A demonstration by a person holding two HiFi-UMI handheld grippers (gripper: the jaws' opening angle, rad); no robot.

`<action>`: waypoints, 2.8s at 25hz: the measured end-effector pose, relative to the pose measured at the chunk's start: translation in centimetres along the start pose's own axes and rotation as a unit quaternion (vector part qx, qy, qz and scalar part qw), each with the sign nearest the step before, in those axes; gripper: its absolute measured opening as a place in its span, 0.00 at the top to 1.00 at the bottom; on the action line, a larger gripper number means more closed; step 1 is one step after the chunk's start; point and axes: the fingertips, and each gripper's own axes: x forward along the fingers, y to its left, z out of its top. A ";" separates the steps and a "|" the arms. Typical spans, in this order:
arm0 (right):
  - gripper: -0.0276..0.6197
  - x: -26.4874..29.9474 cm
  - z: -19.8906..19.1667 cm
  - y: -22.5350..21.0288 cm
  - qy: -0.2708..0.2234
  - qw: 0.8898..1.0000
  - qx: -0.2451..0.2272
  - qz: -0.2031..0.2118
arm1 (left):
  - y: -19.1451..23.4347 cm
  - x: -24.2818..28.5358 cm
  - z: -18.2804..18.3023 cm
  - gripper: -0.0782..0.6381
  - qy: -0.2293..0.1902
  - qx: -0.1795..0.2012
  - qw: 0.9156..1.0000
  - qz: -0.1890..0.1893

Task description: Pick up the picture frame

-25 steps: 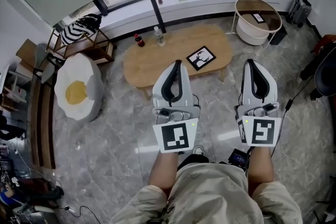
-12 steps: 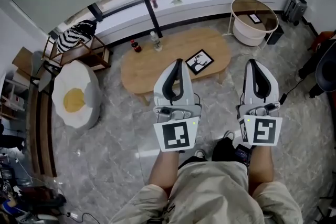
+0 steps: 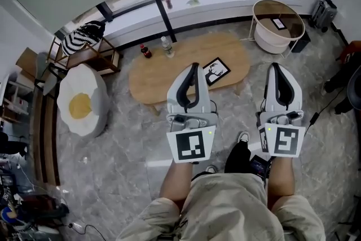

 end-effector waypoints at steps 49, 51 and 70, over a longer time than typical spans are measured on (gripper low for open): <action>0.95 18.6 -14.2 -25.6 0.009 0.997 0.069 0.024 | -13.5 27.0 -9.4 0.88 0.039 0.039 0.997 0.045; 0.95 19.4 -14.5 -24.9 0.006 0.997 0.065 0.030 | -12.5 27.3 -9.8 0.88 0.034 0.038 0.997 0.051; 0.95 35.1 -16.8 -12.7 -0.006 0.990 0.063 0.129 | 3.4 31.5 -14.8 0.88 0.058 0.042 0.988 0.138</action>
